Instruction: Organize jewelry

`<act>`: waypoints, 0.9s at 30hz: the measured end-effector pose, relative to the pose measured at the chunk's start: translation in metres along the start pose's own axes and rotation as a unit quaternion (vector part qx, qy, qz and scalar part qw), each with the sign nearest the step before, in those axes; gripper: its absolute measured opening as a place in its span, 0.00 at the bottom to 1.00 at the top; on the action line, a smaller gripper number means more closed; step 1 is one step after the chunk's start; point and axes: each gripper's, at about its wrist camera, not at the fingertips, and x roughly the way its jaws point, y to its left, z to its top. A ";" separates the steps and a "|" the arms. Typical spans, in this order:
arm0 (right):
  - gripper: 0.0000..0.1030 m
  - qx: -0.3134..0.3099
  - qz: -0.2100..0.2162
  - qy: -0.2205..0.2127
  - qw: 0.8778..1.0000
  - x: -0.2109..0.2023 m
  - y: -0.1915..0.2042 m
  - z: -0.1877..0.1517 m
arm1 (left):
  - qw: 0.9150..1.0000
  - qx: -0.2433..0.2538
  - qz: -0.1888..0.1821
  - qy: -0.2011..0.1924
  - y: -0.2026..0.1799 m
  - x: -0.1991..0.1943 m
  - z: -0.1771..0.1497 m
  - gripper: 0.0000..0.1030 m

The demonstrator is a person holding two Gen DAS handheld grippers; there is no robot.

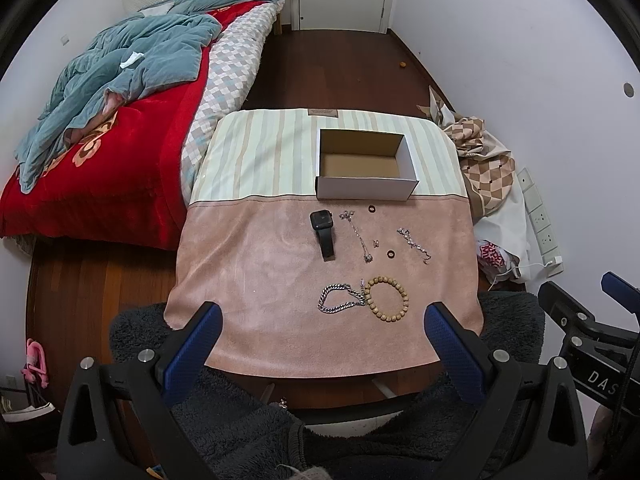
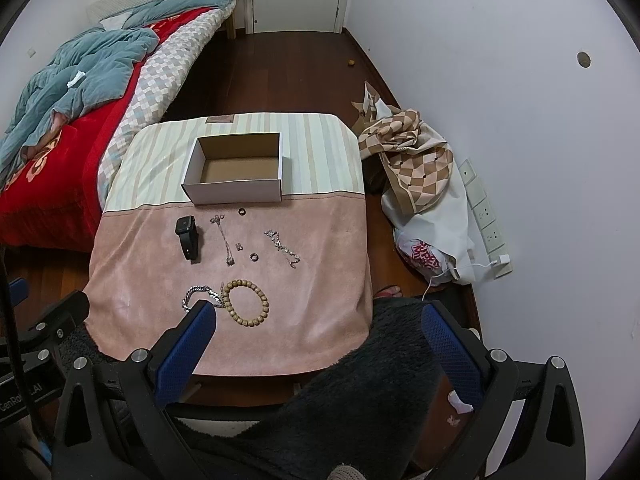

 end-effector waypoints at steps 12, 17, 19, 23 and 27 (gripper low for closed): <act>1.00 0.001 0.001 -0.002 1.000 -0.003 -0.002 0.001 | 1.000 0.000 0.000 -0.001 0.000 -0.003 0.001 1.00; 1.00 0.001 0.001 -0.002 1.000 -0.004 -0.002 0.000 | 1.000 0.000 0.000 -0.002 -0.002 -0.006 0.003 1.00; 1.00 0.001 0.001 -0.002 1.000 -0.004 -0.003 0.001 | 1.000 0.000 0.000 -0.002 -0.001 -0.005 0.003 1.00; 1.00 0.000 0.001 -0.003 1.000 -0.006 -0.002 0.001 | 1.000 0.000 0.000 -0.002 -0.001 -0.006 0.002 1.00; 1.00 -0.002 0.001 -0.005 1.000 -0.008 -0.003 0.003 | 1.000 0.000 0.000 -0.003 0.000 -0.005 0.001 1.00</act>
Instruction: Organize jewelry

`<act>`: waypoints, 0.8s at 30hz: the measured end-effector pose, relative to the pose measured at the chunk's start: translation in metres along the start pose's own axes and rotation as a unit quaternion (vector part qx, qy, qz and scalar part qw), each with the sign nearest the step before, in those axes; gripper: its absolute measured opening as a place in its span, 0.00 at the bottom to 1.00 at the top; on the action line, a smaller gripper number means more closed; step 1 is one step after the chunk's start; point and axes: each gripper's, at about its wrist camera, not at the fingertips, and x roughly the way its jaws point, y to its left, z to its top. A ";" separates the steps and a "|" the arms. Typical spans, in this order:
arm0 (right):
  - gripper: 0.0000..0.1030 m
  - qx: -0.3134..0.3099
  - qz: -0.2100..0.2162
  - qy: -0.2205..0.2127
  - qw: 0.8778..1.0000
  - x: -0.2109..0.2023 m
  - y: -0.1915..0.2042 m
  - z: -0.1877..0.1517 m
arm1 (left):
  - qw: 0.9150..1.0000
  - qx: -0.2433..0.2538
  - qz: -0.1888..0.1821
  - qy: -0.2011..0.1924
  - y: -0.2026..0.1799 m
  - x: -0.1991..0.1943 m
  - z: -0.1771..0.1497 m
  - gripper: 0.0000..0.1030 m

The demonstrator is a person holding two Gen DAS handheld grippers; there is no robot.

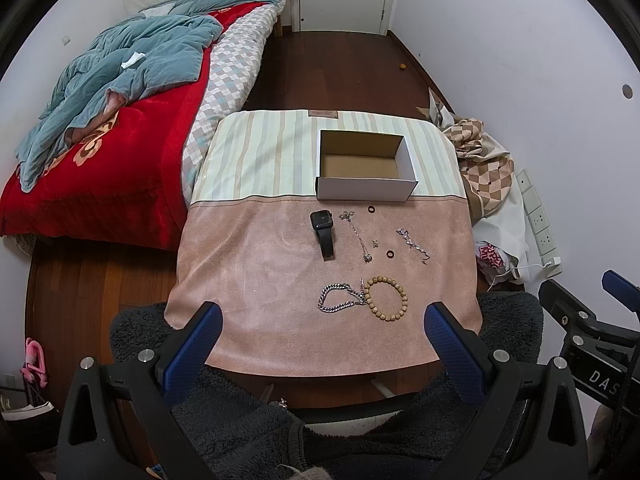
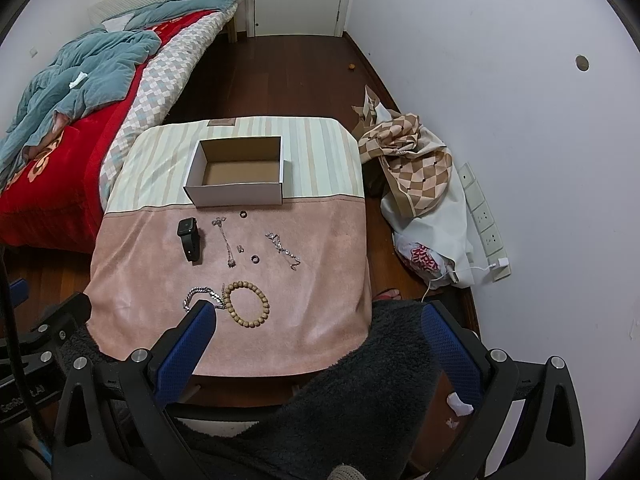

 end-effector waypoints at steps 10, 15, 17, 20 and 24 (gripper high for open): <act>1.00 0.007 0.004 -0.001 1.000 0.003 0.000 0.003 | 1.000 0.000 0.011 -0.009 0.001 0.000 0.001 1.00; 1.00 0.020 0.002 -0.002 1.000 0.030 -0.005 0.022 | 0.998 -0.001 0.058 -0.037 0.006 0.022 0.022 1.00; 1.00 0.024 0.003 0.003 1.000 0.050 -0.007 0.032 | 0.996 0.000 0.077 -0.041 0.010 0.043 0.035 1.00; 1.00 0.021 0.005 0.028 0.999 0.093 -0.005 0.043 | 0.994 0.008 0.101 -0.034 0.012 0.076 0.043 1.00; 1.00 0.004 0.006 0.082 0.997 0.162 0.008 0.045 | 0.993 0.016 0.117 0.011 0.017 0.136 0.049 1.00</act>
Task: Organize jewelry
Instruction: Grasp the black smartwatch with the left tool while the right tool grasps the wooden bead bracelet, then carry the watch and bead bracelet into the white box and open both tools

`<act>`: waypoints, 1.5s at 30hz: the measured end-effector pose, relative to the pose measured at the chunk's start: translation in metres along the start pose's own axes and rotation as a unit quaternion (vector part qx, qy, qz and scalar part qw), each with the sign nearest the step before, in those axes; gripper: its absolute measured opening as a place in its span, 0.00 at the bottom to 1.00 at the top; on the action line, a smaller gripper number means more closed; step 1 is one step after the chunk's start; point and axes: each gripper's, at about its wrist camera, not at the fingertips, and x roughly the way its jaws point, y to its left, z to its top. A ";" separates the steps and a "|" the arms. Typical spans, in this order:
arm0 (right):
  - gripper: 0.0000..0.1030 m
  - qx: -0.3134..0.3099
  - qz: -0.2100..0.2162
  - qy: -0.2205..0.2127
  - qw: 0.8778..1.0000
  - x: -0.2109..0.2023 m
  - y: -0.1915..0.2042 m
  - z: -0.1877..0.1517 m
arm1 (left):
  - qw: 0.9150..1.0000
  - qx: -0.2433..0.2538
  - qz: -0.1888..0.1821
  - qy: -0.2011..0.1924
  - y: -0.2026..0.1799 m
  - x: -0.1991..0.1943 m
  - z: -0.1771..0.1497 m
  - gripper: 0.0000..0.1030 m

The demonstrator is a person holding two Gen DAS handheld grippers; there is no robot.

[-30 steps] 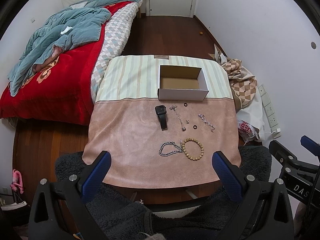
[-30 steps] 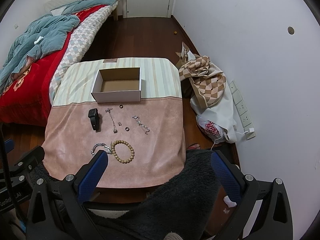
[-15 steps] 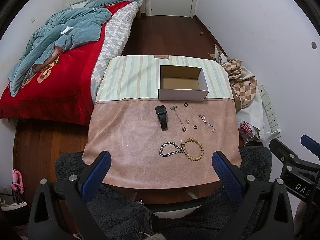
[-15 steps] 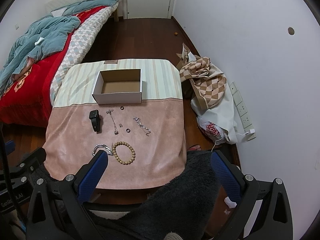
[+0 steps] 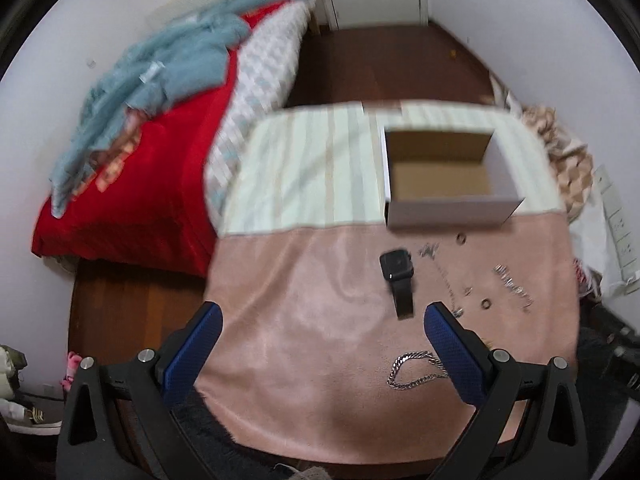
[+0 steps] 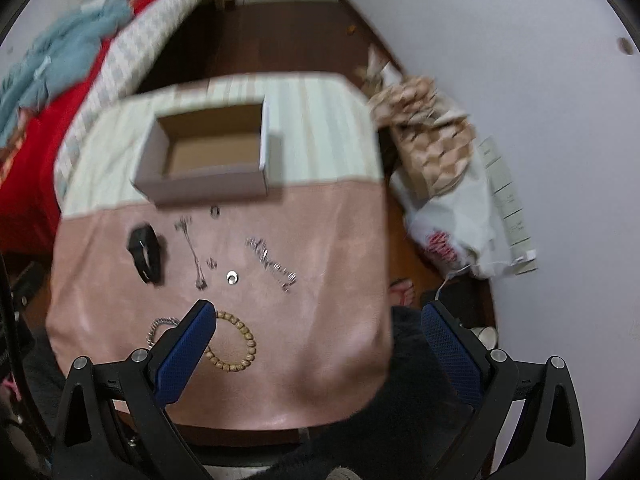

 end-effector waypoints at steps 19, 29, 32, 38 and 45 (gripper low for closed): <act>0.39 -0.046 0.051 0.120 0.990 0.152 0.066 -0.048 | 0.991 -0.001 0.004 0.131 -0.004 0.122 -0.030 1.00; 0.09 0.030 0.086 0.059 0.994 0.124 0.029 -0.020 | 0.992 -0.003 -0.028 0.119 -0.019 0.122 -0.008 1.00; 0.09 0.042 0.086 0.041 0.995 0.117 0.021 -0.005 | 0.989 -0.026 -0.062 0.132 -0.024 0.131 0.002 0.99; 0.09 0.051 0.077 0.033 0.995 0.120 0.013 0.013 | 0.982 -0.047 -0.116 0.141 -0.039 0.150 0.017 0.82; 0.09 0.055 0.085 0.035 0.994 0.126 0.009 0.016 | 0.984 -0.008 -0.128 0.127 -0.061 0.154 0.023 0.16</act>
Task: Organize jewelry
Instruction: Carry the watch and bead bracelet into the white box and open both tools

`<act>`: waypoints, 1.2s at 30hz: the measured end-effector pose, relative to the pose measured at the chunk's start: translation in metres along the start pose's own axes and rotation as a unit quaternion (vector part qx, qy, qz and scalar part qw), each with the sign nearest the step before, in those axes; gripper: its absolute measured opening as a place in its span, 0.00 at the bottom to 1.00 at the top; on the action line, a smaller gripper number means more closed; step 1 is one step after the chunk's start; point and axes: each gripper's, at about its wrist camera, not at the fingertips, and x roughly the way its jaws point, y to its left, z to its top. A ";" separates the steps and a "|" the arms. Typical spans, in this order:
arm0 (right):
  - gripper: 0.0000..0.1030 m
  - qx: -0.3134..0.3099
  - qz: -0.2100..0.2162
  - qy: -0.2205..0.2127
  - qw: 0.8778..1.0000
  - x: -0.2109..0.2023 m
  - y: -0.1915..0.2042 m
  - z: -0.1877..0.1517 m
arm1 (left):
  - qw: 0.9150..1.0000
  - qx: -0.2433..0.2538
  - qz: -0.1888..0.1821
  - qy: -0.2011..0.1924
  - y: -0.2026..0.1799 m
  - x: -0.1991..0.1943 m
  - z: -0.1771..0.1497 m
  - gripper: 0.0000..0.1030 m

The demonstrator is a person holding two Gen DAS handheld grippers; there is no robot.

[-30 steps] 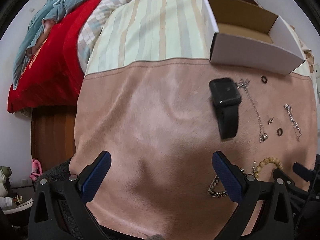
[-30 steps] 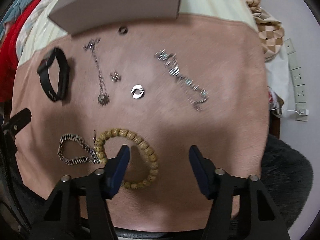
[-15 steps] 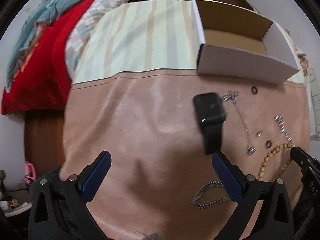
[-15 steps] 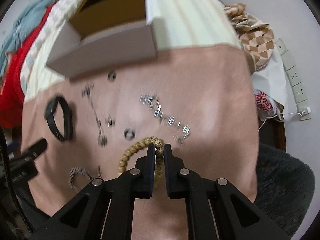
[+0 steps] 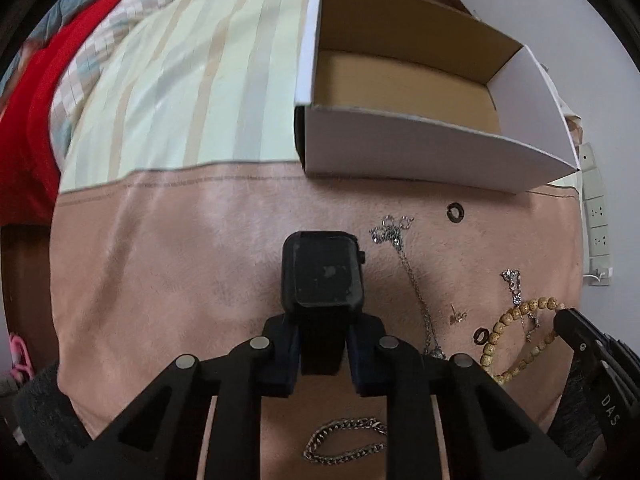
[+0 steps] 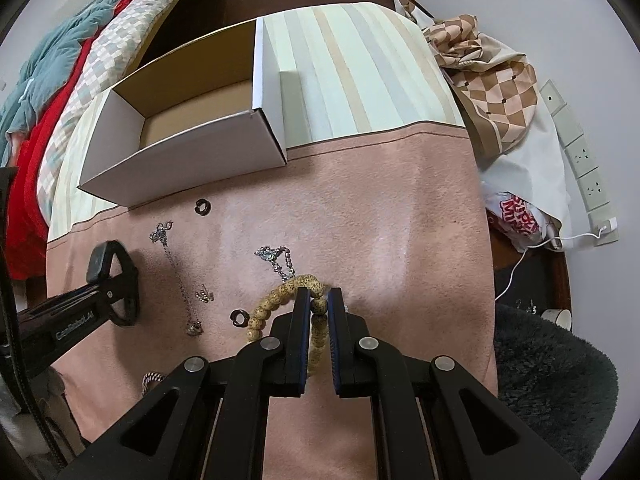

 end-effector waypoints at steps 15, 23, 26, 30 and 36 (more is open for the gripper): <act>0.09 -0.015 0.078 -0.039 0.996 -0.045 0.020 0.013 | 0.995 0.036 -0.007 -0.096 -0.008 -0.078 0.015 0.14; 0.09 -0.043 0.123 -0.085 0.988 -0.099 0.036 0.050 | 0.990 0.041 -0.047 -0.127 -0.007 -0.118 0.056 0.14; 0.09 -0.057 0.127 -0.104 0.985 -0.114 0.044 0.076 | 0.988 0.036 -0.059 -0.135 -0.006 -0.126 0.080 0.14; 0.09 -0.075 0.121 -0.109 0.984 -0.112 0.055 0.107 | 0.989 0.032 -0.073 -0.121 -0.006 -0.114 0.111 0.14; 0.09 -0.085 0.118 -0.074 0.987 -0.066 0.065 0.149 | 0.992 0.022 -0.105 -0.066 -0.006 -0.073 0.145 0.14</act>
